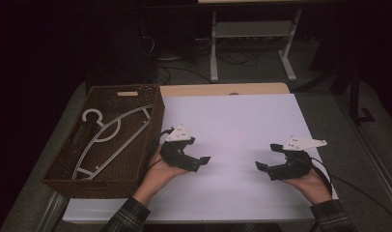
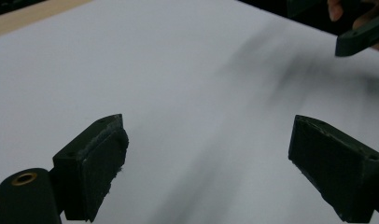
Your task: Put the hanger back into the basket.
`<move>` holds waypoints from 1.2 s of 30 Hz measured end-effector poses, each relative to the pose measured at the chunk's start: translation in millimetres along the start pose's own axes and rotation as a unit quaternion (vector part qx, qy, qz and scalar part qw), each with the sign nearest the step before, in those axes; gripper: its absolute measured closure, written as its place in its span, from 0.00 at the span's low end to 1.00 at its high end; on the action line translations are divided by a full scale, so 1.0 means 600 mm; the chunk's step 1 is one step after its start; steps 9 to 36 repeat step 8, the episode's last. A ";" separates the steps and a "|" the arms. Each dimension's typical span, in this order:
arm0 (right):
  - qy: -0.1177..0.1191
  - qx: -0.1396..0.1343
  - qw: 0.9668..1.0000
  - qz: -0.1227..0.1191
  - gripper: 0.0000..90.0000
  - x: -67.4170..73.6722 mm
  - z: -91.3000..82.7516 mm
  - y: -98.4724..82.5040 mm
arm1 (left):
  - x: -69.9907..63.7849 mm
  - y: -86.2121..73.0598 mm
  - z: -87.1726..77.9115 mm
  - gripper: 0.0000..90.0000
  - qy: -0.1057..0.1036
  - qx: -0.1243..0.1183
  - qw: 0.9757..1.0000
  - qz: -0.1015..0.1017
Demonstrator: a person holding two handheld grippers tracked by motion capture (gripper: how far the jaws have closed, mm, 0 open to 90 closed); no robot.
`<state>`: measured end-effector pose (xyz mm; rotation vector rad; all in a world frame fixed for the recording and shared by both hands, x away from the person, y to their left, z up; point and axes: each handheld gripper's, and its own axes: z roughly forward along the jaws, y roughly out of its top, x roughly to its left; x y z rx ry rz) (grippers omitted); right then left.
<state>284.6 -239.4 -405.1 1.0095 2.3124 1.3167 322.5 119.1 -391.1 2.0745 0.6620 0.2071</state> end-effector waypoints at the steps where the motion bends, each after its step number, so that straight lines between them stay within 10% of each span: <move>1: 0.001 0.001 1.000 0.000 0.13 0.000 0.000 0.000 | 0.000 -0.002 0.001 0.12 0.002 0.003 1.000 0.006; 36: 0.001 0.000 1.000 0.001 0.13 0.006 -0.001 -0.009 | -0.003 -0.019 0.004 0.12 0.011 0.013 1.000 0.018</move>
